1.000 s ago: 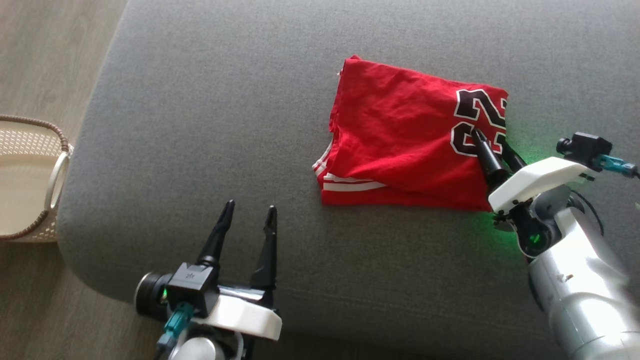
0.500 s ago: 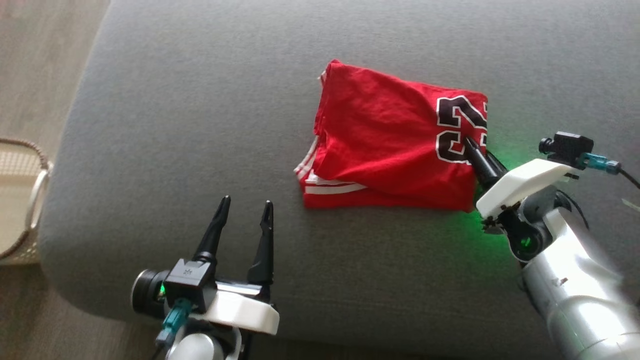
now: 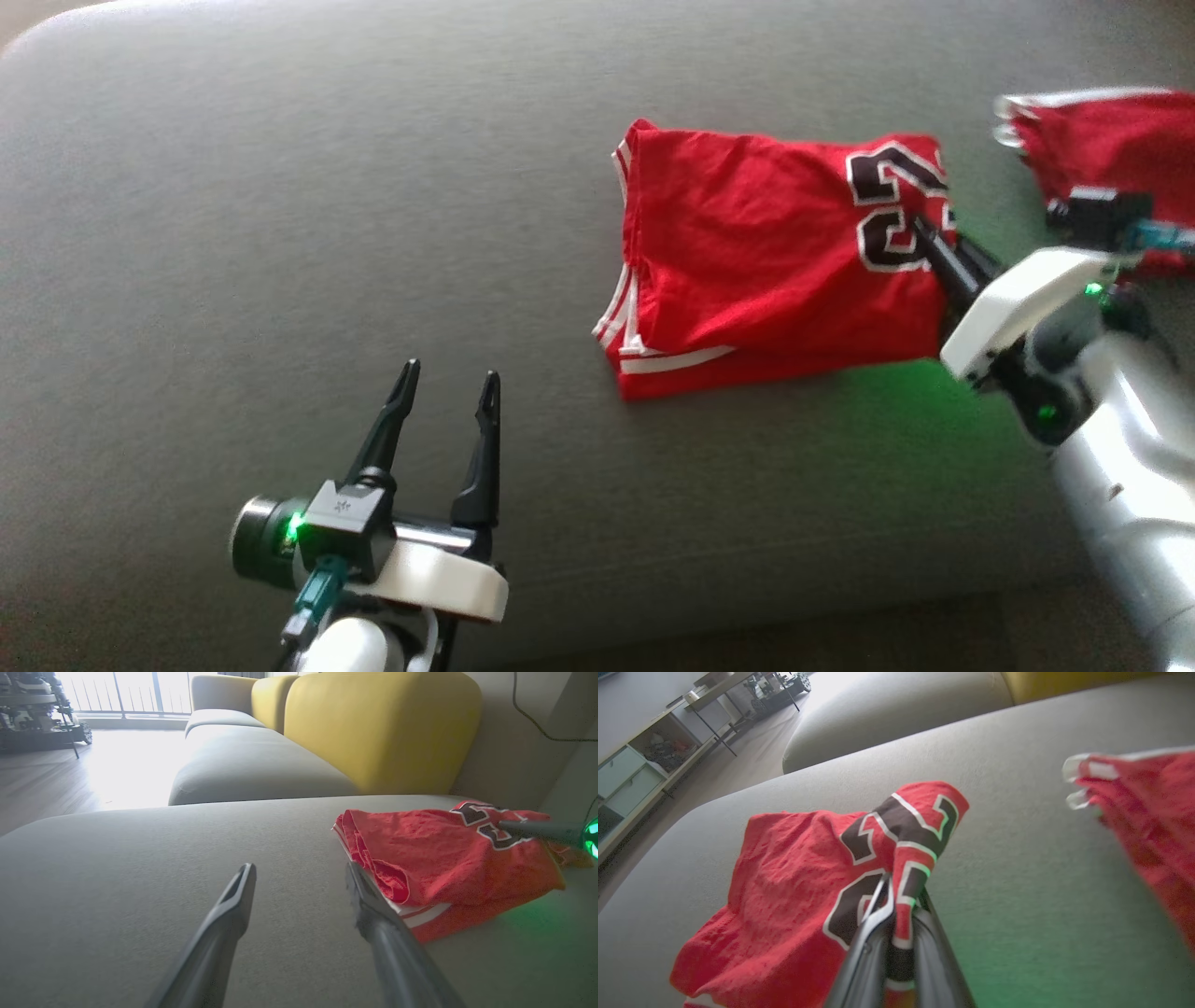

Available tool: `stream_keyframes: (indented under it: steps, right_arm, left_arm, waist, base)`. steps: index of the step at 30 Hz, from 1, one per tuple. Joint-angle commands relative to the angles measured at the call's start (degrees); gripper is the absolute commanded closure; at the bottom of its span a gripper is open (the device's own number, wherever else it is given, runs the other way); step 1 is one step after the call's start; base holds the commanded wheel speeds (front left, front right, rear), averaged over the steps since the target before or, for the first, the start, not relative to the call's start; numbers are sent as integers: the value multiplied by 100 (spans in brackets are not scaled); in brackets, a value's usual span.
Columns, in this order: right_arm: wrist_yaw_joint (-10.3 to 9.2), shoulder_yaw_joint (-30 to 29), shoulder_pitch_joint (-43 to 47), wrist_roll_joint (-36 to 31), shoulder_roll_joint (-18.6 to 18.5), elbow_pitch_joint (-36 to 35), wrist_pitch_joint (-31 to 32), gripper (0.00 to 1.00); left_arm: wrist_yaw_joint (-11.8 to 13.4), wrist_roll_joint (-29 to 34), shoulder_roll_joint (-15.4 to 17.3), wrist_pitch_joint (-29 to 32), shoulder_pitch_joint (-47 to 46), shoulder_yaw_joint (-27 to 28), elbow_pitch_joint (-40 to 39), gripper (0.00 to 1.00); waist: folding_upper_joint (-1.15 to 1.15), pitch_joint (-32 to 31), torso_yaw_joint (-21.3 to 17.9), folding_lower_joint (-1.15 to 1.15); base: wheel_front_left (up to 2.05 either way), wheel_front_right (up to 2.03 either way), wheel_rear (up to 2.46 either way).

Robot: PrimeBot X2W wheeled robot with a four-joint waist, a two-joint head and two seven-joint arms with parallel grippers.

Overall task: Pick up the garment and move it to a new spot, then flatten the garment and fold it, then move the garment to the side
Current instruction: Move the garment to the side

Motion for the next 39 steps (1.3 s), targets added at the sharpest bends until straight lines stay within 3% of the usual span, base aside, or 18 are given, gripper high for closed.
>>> stream_keyframes:
  steps: [1,8,14,23,32,33,34,39]
  right_arm:
    - [0,132,-281,-153,-215,-266,74,100]
    - [0,200,-926,-702,-742,-523,134,100]
    - [0,38,-1415,-1338,-1185,-573,45,100]
    - [0,-459,-1739,-1978,-1706,-378,-46,100]
    - [0,-845,-1892,-2442,-1780,-25,-213,100]
    - [0,-900,-1897,-2544,-1780,40,-230,73]
    - [0,-966,-1903,-2639,-1791,123,-256,0]
    - [0,-1444,-1923,-3233,-1731,475,-525,0]
  left_arm:
    - [-51,96,-21,-69,-148,238,-169,0]
    - [-211,288,20,-69,-384,314,-175,0]
    - [-288,370,64,-69,-527,380,-166,0]
    - [-376,425,73,-69,-690,408,-149,0]
    - [-430,438,81,-69,-760,442,-119,0]
    - [-432,438,79,-69,-761,439,-115,0]
    - [-433,437,77,-69,-760,436,-111,0]
    - [-423,420,67,-69,-708,446,-72,0]
  waist:
    - [0,126,-516,0]
    - [0,575,-1047,0]
    - [0,836,-1259,0]
    - [0,1039,-1218,0]
    - [0,1089,-1074,0]
    - [0,1085,-1055,0]
    - [0,1080,-1035,0]
    - [0,974,-968,0]
  base:
    - [0,0,0]
    - [0,0,0]
    - [0,0,0]
    - [0,0,0]
    - [0,0,0]
    - [0,0,0]
    - [0,0,0]
    - [0,0,0]
